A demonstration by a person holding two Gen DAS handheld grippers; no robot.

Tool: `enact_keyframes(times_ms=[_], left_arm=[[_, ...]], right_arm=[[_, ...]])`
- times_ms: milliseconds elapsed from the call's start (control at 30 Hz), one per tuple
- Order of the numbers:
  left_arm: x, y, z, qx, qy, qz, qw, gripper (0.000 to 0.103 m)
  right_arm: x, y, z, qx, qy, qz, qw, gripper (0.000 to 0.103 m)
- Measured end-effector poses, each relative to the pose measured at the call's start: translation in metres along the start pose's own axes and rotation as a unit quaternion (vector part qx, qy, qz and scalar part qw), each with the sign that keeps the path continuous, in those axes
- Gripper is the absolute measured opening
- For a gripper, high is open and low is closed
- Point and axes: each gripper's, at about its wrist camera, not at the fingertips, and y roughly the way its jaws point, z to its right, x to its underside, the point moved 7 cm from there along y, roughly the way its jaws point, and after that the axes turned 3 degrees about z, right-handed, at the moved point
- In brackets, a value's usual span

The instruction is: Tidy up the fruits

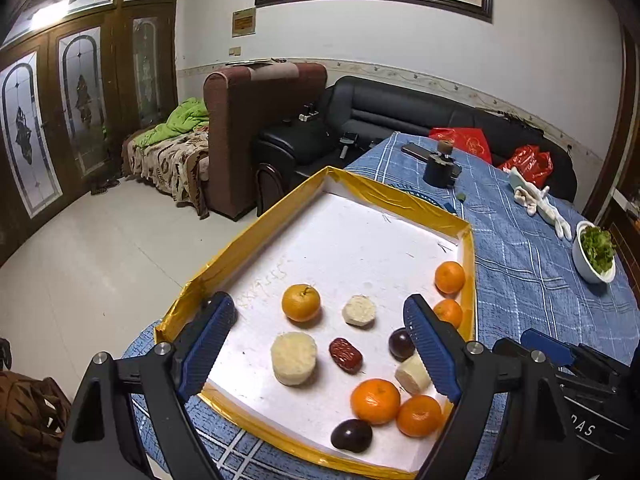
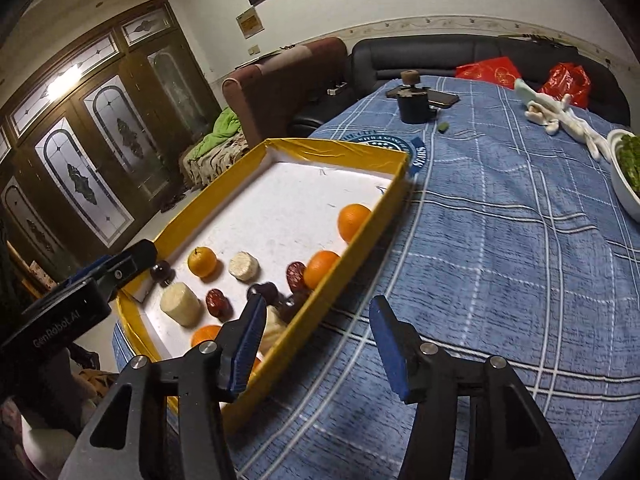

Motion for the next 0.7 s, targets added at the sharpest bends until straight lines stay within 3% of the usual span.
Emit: enact_keyframes(times_ms=[367, 467, 600, 700], left_arm=[[0.006, -0.007, 0.027, 0.003, 0.036, -0.007, 0.9993, 0.091], [0.009, 0.002, 0.026, 0.007, 0.037, -0.026, 0.9990, 0.091], [0.019, 0.020, -0.006, -0.030, 0.009, -0.064, 0.9974, 0.091], [0.037, 0.034, -0.012, -0.056, 0.035, -0.106, 0.9922, 0.091]], right_arm=[[0.013, -0.025, 0.028, 0.047, -0.033, 0.016, 0.998, 0.066], [0.019, -0.028, 0.041, 0.058, -0.033, 0.014, 0.998, 0.066], [0.024, -0.034, 0.064, 0.073, -0.018, 0.017, 0.997, 0.066], [0.026, -0.034, 0.083, 0.075, 0.009, 0.019, 0.997, 0.066]])
